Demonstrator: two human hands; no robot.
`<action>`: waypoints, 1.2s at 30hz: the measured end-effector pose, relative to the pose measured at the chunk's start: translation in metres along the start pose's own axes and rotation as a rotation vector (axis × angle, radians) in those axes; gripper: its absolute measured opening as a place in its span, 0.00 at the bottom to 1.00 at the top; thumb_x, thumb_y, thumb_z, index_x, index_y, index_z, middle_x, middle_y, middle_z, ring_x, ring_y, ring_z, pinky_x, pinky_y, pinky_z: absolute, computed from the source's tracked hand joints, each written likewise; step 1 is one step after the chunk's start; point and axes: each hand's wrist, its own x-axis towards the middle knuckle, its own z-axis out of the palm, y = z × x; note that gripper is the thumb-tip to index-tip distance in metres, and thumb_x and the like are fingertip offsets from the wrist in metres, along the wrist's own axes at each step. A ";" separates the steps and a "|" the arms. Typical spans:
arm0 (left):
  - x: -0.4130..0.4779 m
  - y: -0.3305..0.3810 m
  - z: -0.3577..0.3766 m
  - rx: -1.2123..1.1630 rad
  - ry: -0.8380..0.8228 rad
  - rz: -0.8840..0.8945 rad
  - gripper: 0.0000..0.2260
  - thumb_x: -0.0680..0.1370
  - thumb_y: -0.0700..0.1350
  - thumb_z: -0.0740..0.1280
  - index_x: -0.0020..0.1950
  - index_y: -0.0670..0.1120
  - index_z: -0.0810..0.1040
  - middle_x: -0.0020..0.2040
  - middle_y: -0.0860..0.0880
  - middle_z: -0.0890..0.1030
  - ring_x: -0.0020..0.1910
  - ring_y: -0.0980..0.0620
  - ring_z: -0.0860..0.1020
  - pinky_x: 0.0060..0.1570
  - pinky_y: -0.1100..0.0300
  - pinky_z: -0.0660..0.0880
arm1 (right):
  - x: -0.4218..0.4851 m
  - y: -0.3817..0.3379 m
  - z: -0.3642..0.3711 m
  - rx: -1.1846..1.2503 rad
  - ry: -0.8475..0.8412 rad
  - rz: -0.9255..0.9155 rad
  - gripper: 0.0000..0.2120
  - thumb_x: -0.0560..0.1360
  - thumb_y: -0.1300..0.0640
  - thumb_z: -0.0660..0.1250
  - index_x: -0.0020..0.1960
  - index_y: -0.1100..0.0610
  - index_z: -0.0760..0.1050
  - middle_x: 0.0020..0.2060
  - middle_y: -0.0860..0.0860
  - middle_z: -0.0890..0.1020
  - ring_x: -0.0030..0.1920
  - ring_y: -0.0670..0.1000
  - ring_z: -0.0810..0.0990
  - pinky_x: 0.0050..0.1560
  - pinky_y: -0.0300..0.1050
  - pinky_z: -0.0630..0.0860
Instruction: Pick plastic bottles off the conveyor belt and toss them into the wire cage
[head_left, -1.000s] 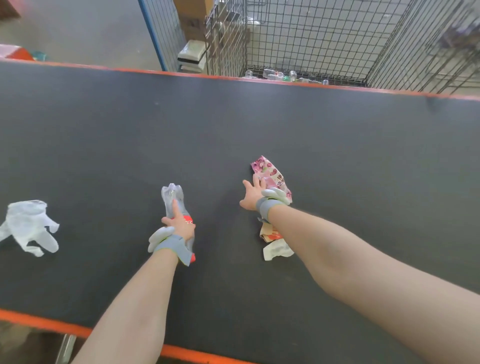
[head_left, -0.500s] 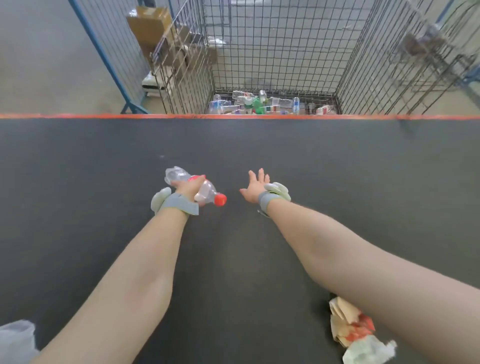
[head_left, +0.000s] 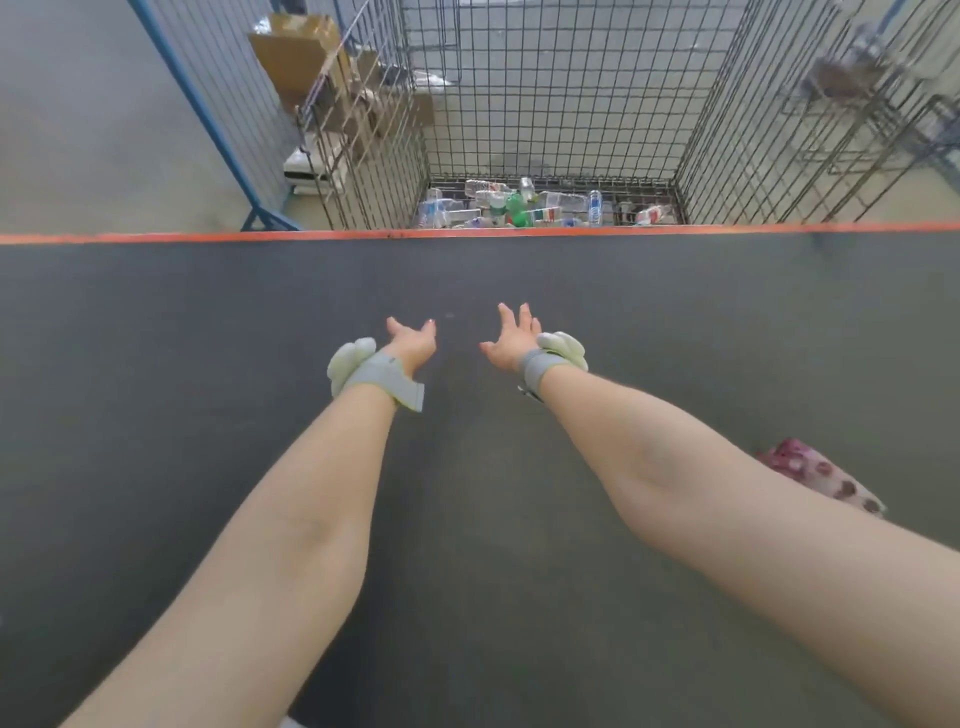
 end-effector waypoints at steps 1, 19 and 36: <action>-0.015 -0.022 0.003 0.030 -0.014 -0.032 0.32 0.83 0.56 0.53 0.79 0.43 0.43 0.78 0.39 0.52 0.77 0.38 0.54 0.74 0.46 0.51 | -0.020 0.000 0.008 -0.002 -0.012 0.000 0.35 0.81 0.48 0.59 0.80 0.49 0.43 0.78 0.53 0.40 0.78 0.57 0.43 0.76 0.55 0.47; -0.158 -0.308 0.021 0.537 0.040 -0.146 0.35 0.78 0.58 0.60 0.79 0.48 0.50 0.78 0.42 0.51 0.78 0.41 0.43 0.76 0.45 0.47 | -0.314 0.091 0.204 -0.389 -0.446 -0.265 0.44 0.76 0.55 0.67 0.79 0.45 0.40 0.78 0.53 0.38 0.78 0.59 0.40 0.76 0.58 0.49; -0.213 -0.382 0.014 0.463 0.151 -0.191 0.42 0.75 0.46 0.67 0.79 0.51 0.41 0.77 0.44 0.34 0.76 0.38 0.36 0.74 0.39 0.45 | -0.337 0.053 0.218 -0.236 -0.333 -0.279 0.42 0.77 0.60 0.63 0.79 0.45 0.40 0.78 0.51 0.38 0.78 0.57 0.41 0.76 0.56 0.50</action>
